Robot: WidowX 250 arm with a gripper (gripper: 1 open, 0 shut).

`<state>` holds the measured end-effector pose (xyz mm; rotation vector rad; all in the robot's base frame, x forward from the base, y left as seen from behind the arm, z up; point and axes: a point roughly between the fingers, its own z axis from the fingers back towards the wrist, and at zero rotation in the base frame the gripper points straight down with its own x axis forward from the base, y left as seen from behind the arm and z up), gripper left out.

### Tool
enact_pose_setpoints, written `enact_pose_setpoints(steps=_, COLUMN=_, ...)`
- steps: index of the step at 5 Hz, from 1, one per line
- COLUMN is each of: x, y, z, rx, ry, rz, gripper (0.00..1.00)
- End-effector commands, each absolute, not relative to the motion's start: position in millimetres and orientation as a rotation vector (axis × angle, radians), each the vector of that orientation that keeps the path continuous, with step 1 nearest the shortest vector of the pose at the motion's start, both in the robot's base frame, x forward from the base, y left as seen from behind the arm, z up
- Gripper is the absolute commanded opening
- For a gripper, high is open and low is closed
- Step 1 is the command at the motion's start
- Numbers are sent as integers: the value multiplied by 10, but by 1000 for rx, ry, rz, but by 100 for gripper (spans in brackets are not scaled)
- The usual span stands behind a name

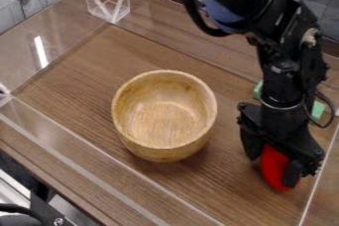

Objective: Move the red fruit to the right

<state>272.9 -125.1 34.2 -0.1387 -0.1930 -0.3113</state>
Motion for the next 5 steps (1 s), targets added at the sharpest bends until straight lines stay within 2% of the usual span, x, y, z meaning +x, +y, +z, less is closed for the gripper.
enact_pose_setpoints(steps=1, x=2715, y=-1191, z=522, rx=-132, ry=-240, rz=-318, gripper=100)
enact_pose_setpoints(steps=2, x=2690, y=-1235, z=625, rx=-120, ry=-244, rz=-343, gripper=100)
enact_pose_setpoints(steps=3, x=2667, y=-1316, z=577, rx=-112, ry=-249, rz=-295, gripper=0)
enact_pose_setpoints(steps=5, x=2659, y=-1445, z=610, rx=-91, ry=-282, rz=-184, gripper=0)
